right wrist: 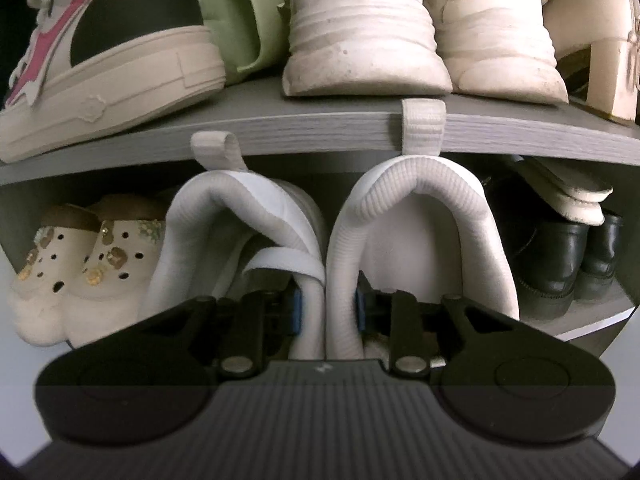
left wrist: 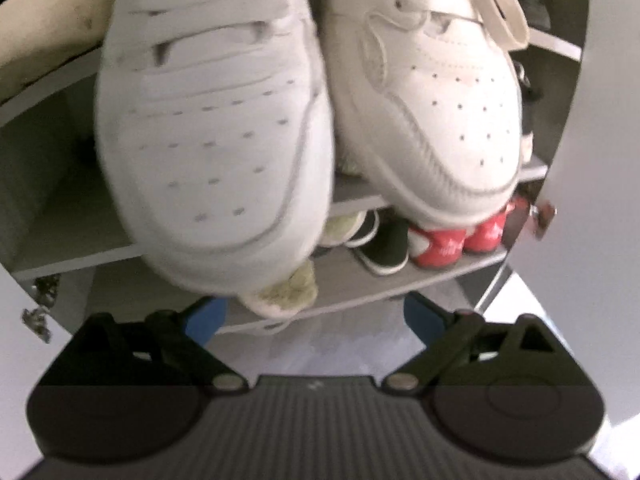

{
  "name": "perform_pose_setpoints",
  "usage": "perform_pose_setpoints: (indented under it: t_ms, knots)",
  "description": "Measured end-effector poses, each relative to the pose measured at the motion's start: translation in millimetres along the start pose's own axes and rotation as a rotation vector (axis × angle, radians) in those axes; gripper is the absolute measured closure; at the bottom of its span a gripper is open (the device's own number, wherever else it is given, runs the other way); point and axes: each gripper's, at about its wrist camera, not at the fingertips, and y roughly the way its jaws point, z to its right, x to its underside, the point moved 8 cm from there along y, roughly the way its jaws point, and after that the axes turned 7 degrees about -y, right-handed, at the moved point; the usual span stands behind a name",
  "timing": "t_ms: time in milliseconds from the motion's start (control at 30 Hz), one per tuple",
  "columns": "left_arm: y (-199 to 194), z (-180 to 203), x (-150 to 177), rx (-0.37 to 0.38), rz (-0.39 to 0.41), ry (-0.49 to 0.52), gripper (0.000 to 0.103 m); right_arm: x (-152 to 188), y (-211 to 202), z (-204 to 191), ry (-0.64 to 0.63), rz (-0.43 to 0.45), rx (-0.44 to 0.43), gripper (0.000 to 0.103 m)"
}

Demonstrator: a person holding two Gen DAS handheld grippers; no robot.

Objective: Organize scattered shoes
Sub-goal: 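Lower the sneakers onto the shelf and open the right gripper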

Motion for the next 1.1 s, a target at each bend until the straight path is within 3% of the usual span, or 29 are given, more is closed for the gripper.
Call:
perform_pose_setpoints:
  t_ms: [233, 433, 533, 600, 833, 967, 1100]
  knots:
    - [19.8, 10.1, 1.1, 0.041, 0.055, -0.015, 0.004, 4.7, 0.8, 5.7, 0.028, -0.025, -0.035, 0.075]
    - [3.1, 7.1, 4.4, 0.065, 0.100, -0.037, 0.014, 7.4, 3.6, 10.9, 0.062, -0.034, -0.042, 0.075]
    - [-9.4, 3.0, 4.4, 0.101, 0.063, -0.098, 0.022, 9.3, 5.5, 13.5, 0.081, -0.045, -0.049, 0.074]
    - [-25.8, -0.3, 4.7, 0.125, 0.056, -0.139, 0.022, 9.9, 8.1, 13.4, 0.069, -0.060, -0.059, 0.074]
    - [-64.2, -1.9, -0.5, 0.128, 0.109, -0.126, 0.022, 7.7, 27.8, 18.1, 0.058, -0.116, -0.072, 0.069]
    - [-88.8, 0.7, -12.8, 0.098, 0.179, -0.056, 0.018, 3.3, 44.9, 24.3, 0.050, -0.110, -0.067, 0.070]
    - [-86.5, 10.8, -12.2, 0.083, 0.210, 0.011, 0.008, 3.4, 56.4, 26.5, 0.039, -0.112, -0.069, 0.070]
